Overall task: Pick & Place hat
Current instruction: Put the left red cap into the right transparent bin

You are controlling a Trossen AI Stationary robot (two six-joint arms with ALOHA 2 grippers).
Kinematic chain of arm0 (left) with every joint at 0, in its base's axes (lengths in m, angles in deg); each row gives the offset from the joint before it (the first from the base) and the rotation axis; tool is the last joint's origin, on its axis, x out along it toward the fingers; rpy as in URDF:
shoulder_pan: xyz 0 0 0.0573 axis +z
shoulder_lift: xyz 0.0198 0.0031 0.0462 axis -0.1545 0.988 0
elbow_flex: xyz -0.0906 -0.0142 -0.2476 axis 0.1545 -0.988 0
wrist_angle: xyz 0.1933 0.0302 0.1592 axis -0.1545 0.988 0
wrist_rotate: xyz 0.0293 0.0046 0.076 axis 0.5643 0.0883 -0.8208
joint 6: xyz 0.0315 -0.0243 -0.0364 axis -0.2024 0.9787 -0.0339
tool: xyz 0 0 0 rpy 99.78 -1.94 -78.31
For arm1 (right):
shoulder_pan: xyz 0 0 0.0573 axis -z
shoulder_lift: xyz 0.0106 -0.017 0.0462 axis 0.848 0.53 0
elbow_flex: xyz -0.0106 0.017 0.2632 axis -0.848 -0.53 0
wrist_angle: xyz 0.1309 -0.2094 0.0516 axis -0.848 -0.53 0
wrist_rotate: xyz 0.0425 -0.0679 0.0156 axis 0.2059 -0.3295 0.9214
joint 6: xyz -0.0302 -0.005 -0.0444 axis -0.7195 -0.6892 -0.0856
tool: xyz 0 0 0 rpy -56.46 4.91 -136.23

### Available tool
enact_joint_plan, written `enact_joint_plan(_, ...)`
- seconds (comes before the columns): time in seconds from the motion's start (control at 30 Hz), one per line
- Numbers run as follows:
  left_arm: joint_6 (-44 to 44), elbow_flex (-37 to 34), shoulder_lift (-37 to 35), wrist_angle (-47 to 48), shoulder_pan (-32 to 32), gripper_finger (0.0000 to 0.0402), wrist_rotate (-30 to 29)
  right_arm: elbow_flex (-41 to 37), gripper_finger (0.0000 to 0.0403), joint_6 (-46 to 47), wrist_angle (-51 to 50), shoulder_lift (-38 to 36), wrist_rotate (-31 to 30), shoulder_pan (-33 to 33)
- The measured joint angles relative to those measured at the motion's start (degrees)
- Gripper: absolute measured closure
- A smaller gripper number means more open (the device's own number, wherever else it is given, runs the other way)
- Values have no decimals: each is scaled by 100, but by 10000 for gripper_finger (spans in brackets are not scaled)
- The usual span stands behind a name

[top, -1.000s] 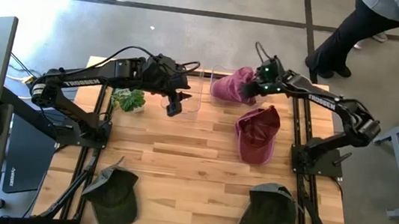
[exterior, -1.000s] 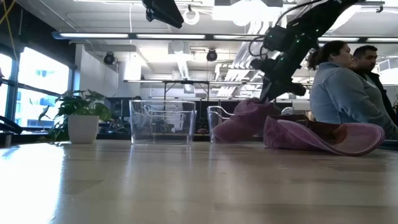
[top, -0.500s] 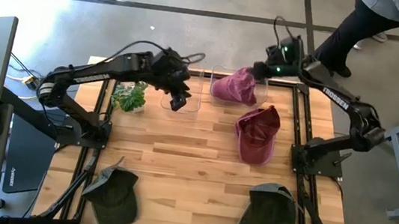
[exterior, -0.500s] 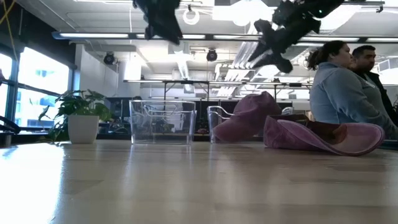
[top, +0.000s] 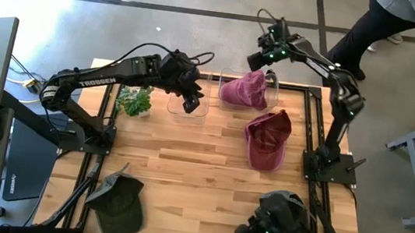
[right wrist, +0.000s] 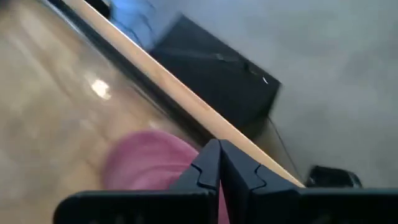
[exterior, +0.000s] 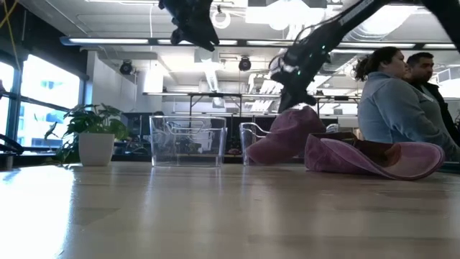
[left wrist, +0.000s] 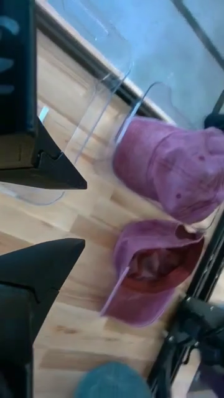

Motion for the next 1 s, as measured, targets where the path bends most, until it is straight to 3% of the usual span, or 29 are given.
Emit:
enact_joint_plan(0.13,282,-2,0,-72,0,268,-115,308,401,-585,-782,353,80,-6)
enact_joint_plan(0.37,601,-4,0,-73,-2,268,-204,323,401,-1308,-2069,330,73,-168)
enact_joint_plan(0.6,603,-15,61,-84,0,268,-378,-411,401,-1374,-1930,330,17,-312)
enact_joint_plan(0.73,603,-15,61,-68,-2,268,-367,-816,401,-1134,-1587,332,-428,-331)
enact_joint_plan(1.0,475,-15,59,-55,-2,268,-325,-300,400,-955,-1720,332,-1164,-321)
